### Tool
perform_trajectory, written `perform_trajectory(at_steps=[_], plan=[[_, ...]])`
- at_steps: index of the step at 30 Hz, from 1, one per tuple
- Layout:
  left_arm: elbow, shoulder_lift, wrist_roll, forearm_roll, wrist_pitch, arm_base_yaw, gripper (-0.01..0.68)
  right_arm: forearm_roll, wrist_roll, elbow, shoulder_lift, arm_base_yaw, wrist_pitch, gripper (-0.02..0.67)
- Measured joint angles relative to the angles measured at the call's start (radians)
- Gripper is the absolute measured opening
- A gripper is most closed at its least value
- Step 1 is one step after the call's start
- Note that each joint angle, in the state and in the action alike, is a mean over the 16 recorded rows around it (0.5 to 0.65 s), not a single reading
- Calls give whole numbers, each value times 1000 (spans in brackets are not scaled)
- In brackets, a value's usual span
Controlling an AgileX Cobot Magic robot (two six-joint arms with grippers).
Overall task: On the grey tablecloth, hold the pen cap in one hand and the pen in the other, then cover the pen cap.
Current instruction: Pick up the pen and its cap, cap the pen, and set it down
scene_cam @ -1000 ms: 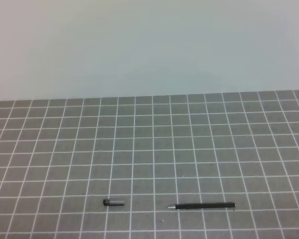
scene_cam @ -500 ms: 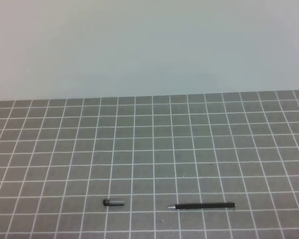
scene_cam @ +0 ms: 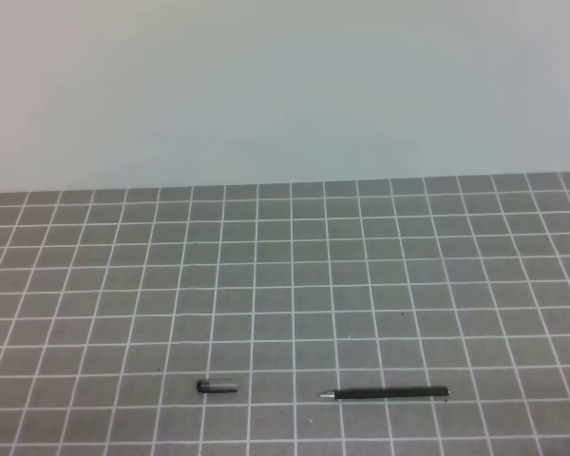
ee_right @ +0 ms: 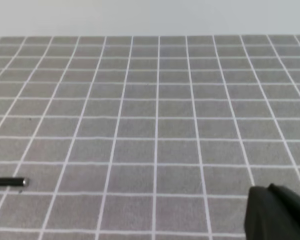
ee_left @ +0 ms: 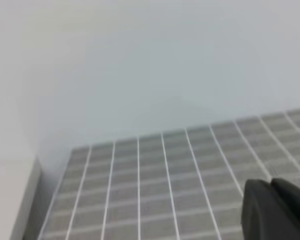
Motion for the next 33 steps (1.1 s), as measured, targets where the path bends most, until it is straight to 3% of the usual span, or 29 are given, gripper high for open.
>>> perform_trajectory(at_steps=[16, 33], plan=[[0, 0, 32, 38, -167, 0, -3, 2, 6, 0, 0, 0, -239, -3], [0, 0, -106, 14, -600, 0, -3, 2, 9, 0, 0, 0, -571, -4]])
